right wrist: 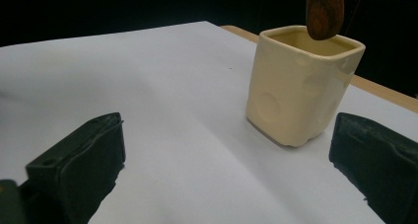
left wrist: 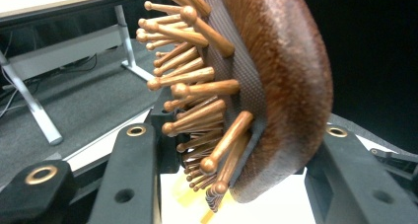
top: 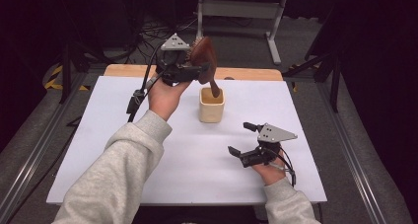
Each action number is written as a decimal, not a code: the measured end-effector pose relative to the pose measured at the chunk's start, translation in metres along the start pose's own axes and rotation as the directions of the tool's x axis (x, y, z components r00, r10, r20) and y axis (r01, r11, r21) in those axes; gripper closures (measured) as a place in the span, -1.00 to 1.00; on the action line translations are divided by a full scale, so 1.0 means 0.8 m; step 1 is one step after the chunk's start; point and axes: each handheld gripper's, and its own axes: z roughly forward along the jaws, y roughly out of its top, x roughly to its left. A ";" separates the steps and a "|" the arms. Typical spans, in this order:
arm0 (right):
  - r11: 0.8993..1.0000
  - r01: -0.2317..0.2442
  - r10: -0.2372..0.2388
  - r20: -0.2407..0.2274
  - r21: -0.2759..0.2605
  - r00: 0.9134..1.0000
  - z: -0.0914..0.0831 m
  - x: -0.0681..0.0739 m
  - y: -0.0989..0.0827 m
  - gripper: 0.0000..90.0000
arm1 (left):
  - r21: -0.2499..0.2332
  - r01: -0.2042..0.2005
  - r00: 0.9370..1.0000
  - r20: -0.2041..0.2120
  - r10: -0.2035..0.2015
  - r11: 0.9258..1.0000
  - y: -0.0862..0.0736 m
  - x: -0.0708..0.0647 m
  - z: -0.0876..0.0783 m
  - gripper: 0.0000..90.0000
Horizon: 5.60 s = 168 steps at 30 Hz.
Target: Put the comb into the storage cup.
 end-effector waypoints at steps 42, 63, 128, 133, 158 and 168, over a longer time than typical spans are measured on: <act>1.000 0.007 -0.007 -0.014 0.003 1.000 0.001 0.002 0.000 -0.97 | 0.115 0.092 0.995 -0.040 -0.088 0.989 -0.056 0.015 0.055 0.22; 1.000 0.008 -0.008 -0.018 0.004 1.000 0.001 0.003 0.000 -0.96 | 0.185 0.130 0.991 -0.033 -0.127 0.974 -0.071 0.020 0.066 0.18; 0.999 0.014 -0.015 -0.026 -0.031 1.000 -0.012 0.004 0.011 -0.96 | 0.052 -0.012 0.999 0.052 0.009 0.999 -0.220 0.012 -0.150 -1.00; 1.000 0.011 -0.012 -0.027 -0.023 1.000 -0.011 0.005 0.008 -0.97 | 0.017 0.038 0.996 0.074 -0.040 0.999 -0.249 0.023 -0.155 -1.00; 1.000 -0.003 0.004 -0.021 0.006 1.000 -0.013 0.006 -0.015 -0.97 | -0.031 0.173 0.983 0.065 -0.170 0.984 -0.349 0.043 -0.158 -1.00; 1.000 -0.009 0.009 -0.021 0.008 1.000 -0.012 0.006 -0.021 -0.97 | -0.051 0.105 0.994 0.012 -0.104 0.993 -0.346 0.039 -0.161 -1.00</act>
